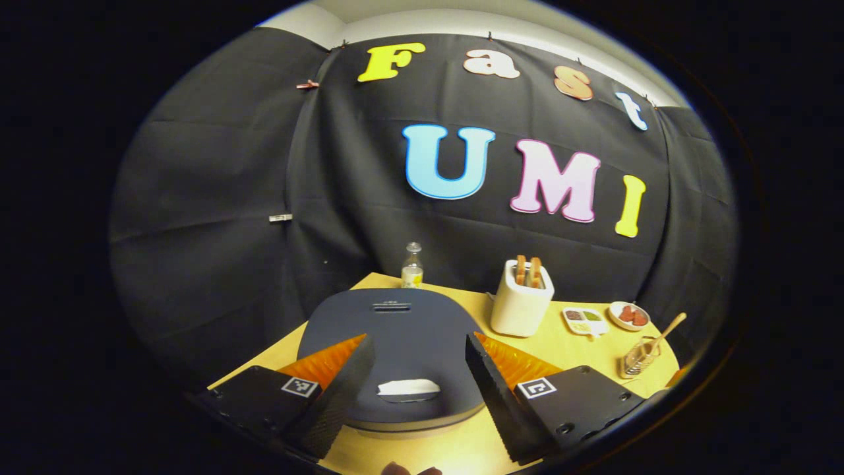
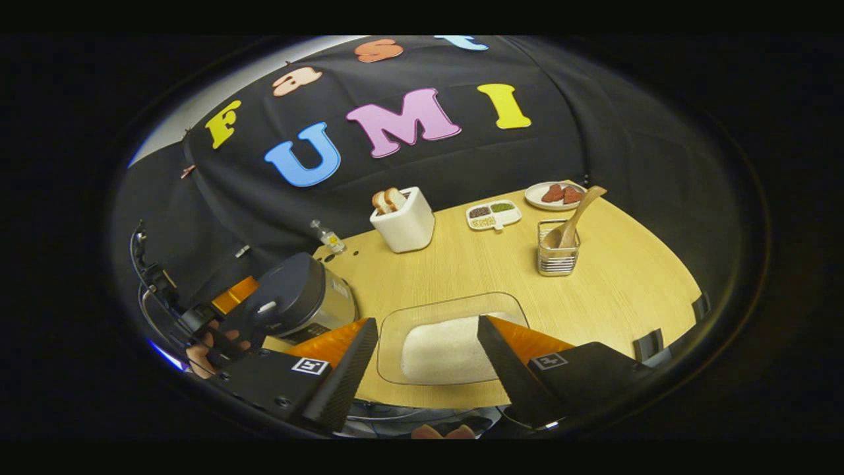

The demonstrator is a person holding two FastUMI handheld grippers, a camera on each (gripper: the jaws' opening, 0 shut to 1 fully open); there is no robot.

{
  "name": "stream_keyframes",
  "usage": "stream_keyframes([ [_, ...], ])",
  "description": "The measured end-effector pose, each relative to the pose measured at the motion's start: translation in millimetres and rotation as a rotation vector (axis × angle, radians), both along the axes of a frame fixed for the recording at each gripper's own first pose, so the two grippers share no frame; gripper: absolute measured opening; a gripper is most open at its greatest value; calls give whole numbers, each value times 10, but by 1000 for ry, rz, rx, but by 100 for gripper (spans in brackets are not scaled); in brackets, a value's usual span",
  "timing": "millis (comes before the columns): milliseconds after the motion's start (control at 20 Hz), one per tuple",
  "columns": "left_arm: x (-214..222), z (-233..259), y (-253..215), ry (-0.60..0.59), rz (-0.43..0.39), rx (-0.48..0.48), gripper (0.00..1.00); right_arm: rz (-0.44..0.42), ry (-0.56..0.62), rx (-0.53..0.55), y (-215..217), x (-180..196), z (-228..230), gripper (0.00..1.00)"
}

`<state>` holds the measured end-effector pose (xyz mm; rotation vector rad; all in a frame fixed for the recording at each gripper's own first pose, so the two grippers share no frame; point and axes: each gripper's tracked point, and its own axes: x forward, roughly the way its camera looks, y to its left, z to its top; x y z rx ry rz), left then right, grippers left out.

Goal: Close the left gripper, press the button to open the rice cooker; take a wooden spoon from the chopstick holder with the right hand, scoop a spoonful of rice and pour it into the rice cooker, then put the wooden spoon back into the chopstick holder.

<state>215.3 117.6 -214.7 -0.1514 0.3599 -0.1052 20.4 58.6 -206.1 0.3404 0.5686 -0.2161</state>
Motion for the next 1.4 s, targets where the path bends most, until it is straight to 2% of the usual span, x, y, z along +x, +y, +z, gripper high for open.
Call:
stream_keyframes([
  [300, -499, 603, -441, -38, -151, -100, 94, -47, -118, -39, -234, 77, 554, 95],
  [550, -892, 841, -797, -74, -256, -123, 94, -101, -211, -43, -403, 26, 999, 95],
  [750, -1171, 950, -990, -125, -338, -118, 94, -161, -345, -146, -604, -129, 1397, 96],
  [850, -1264, 1017, -1013, -155, -349, -126, 94, -157, -362, -202, -602, -192, 1474, 96],
  [950, -1332, 998, -1043, -147, -345, -126, 94, -117, -404, -273, -555, -194, 1598, 96],
  [1150, -1440, 1075, -1000, -151, -259, -108, 94, 16, -447, -431, -454, -182, 1796, 100],
  [1250, -1525, 1151, -1113, -161, -250, -100, 94, 56, -466, -469, -459, -208, 1887, 98],
  [1300, -1548, 1166, -1170, -164, -246, -94, 89, 62, -479, -482, -492, -215, 1941, 99],
  [1350, -1581, 1199, -1210, -170, -237, -83, 94, 67, -479, -476, -528, -224, 1942, 99],
  [1400, -1595, 1249, -1243, -184, -229, -70, 94, 71, -475, -457, -539, -234, 1911, 99],
])
